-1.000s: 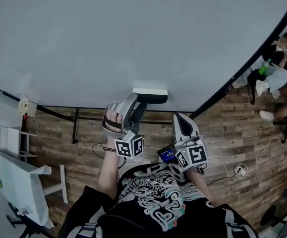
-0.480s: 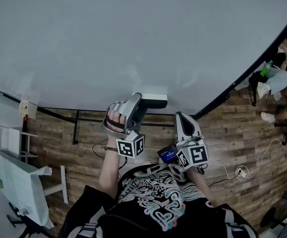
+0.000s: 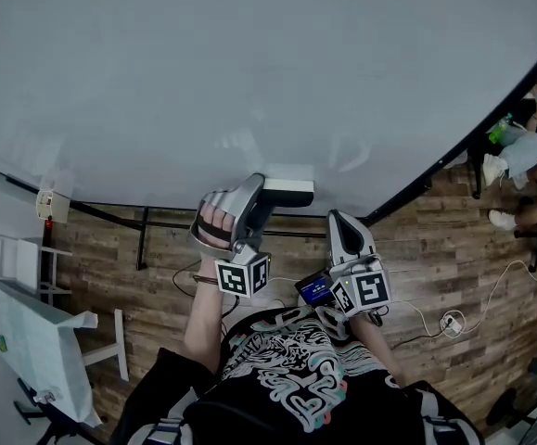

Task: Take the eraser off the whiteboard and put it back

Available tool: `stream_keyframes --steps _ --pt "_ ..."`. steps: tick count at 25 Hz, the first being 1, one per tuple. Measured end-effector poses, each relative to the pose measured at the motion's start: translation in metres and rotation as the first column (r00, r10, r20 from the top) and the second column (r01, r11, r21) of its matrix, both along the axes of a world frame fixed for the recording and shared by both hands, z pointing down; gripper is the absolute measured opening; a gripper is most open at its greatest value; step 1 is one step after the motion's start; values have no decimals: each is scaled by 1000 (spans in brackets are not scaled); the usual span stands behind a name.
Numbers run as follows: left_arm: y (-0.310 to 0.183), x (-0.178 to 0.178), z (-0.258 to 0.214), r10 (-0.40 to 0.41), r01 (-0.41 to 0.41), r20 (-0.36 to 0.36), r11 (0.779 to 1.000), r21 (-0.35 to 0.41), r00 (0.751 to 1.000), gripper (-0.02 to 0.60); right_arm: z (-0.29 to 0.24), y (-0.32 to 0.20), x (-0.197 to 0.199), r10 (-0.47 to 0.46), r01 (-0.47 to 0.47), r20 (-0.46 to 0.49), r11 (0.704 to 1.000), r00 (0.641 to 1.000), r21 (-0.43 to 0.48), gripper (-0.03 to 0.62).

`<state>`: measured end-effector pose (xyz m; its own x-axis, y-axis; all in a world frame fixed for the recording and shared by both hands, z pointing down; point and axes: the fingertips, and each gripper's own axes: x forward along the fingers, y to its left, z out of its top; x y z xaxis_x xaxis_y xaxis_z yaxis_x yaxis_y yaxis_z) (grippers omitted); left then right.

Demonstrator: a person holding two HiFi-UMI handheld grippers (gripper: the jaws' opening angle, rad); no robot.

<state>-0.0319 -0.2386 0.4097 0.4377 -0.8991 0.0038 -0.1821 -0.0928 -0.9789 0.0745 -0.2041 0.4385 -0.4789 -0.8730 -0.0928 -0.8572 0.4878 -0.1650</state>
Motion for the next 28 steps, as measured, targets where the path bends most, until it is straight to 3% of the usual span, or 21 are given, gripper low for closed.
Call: stream_keyframes --steps 6,28 --pt "2 -1 -3 -1 1 -14 1000 17 1000 314 -1 0 1 4 -4 0 1000 1000 1 12" --pt "26 -7 13 -6 4 -52 1000 -25 999 305 -1 16 8 33 -33 -19 999 999 -10 11"
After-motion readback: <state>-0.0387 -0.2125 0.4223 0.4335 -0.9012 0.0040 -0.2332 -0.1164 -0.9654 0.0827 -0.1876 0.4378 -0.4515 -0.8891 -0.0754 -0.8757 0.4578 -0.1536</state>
